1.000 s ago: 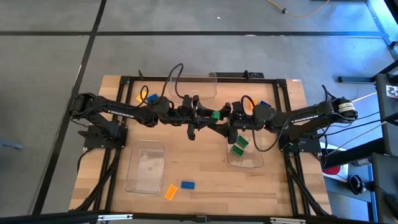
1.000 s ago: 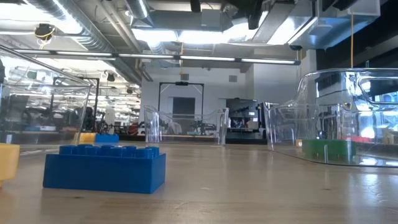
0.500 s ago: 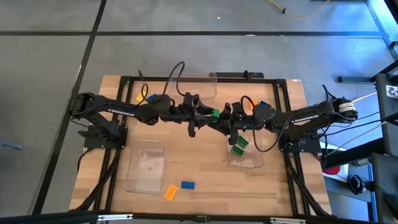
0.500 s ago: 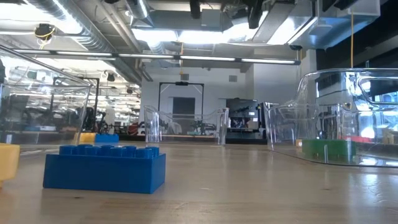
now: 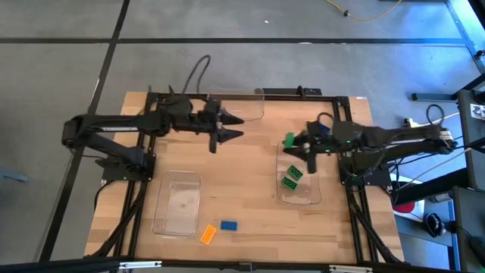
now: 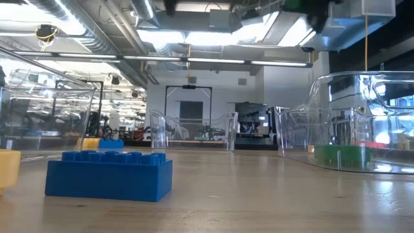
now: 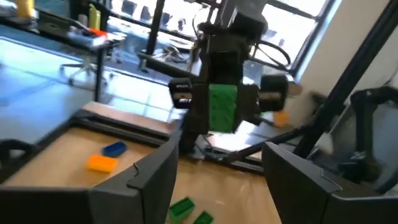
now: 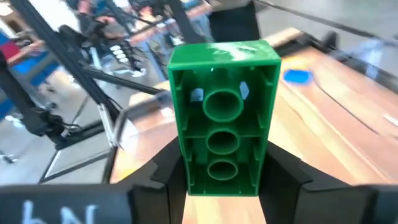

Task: Sort & place blocks by color
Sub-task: Put the green block into the bottom right transparent bin

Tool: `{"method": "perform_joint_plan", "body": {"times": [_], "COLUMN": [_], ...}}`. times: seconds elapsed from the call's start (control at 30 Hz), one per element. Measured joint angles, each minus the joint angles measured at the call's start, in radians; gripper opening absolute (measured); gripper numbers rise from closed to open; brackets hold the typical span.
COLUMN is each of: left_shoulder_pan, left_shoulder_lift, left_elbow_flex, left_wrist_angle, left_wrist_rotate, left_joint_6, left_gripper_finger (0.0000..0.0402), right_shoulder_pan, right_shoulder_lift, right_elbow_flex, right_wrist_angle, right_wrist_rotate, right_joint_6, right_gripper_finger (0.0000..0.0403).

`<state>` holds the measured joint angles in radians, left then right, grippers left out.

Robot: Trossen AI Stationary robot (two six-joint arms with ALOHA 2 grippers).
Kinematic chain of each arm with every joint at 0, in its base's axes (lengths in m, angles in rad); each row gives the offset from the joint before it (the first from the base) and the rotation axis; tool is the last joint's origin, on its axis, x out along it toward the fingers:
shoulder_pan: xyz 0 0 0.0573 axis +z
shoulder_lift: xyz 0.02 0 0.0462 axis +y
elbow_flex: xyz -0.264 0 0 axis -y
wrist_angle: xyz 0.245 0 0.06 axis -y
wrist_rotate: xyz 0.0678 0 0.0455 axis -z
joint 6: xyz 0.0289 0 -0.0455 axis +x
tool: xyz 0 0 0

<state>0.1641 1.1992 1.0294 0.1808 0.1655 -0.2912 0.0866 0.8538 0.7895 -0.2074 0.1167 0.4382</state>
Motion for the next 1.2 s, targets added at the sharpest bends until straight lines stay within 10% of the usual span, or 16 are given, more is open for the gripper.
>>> {"method": "perform_joint_plan", "body": {"times": [0.37, 0.73, 1.2], "left_shoulder_pan": [-0.108, -0.108, -0.108], "left_shoulder_lift": [-0.268, -0.313, -0.310], "left_elbow_flex": [-0.298, -0.341, -0.341], "left_wrist_angle": [0.254, 0.306, 0.299], "left_wrist_rotate": [-0.304, -0.276, -0.306], "left_joint_6": [0.040, 0.040, 0.040], "left_gripper_finger": [0.0223, 0.0223, 0.0224], "right_shoulder_pan": [0.083, 0.082, 0.091], "right_shoulder_lift": [-0.198, -0.180, 0.239], "right_elbow_flex": [0.000, 0.000, -0.001], "right_wrist_angle": [-0.133, -0.135, -0.609], "right_wrist_rotate": [0.178, 0.174, -0.299], "right_joint_6": [0.028, 0.052, 0.238], "right_gripper_finger": [0.0143, 0.0143, 0.0143]}}
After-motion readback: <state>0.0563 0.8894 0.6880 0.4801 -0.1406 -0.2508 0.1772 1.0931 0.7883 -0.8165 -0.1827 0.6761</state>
